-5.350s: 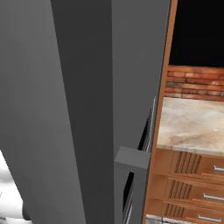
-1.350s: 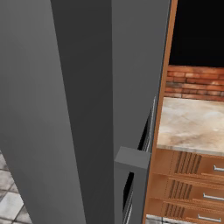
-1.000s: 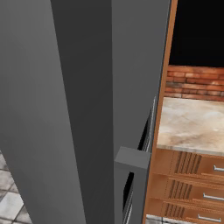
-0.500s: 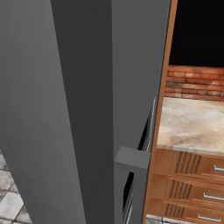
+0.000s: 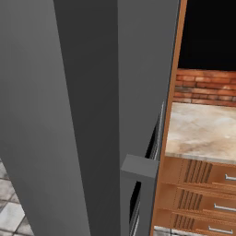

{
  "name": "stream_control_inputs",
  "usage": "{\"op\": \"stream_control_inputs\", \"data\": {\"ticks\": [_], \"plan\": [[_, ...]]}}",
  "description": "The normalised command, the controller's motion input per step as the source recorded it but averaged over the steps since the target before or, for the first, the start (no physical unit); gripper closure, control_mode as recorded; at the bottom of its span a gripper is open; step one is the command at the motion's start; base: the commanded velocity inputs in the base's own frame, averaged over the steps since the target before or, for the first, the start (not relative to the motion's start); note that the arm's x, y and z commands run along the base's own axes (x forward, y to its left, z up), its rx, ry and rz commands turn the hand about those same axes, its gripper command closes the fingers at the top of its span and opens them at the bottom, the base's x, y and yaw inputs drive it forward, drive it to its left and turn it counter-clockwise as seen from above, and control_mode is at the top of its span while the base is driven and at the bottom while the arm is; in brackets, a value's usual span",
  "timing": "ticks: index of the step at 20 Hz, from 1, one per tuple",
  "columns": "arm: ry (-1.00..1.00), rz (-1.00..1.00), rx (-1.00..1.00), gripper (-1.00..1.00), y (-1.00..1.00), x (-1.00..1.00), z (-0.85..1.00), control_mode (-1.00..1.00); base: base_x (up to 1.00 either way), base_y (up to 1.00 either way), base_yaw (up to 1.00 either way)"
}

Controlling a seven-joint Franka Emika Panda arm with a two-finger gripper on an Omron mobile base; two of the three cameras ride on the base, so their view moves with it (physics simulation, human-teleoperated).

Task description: Pick the mango and banana from the fridge and place them on the plate next to the blender to make a fruit smoothie.

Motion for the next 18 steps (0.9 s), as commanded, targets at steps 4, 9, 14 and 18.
{"op": "stream_control_inputs", "data": {"ticks": [4,9,14,18], "plan": [[0.00,0.00,0.00,1.00,0.00,0.00,-0.42,-1.00,0.00,0.00,0.00],[0.00,0.00,0.00,1.00,0.00,-0.20,-0.27,-1.00,0.00,0.00,0.00],[-0.27,0.00,0.01,1.00,0.00,-0.65,-0.31,-1.00,0.00,0.00,0.00],[-0.41,0.00,0.06,1.00,0.00,-0.98,-0.25,-1.00,0.00,0.00,0.00]]}}
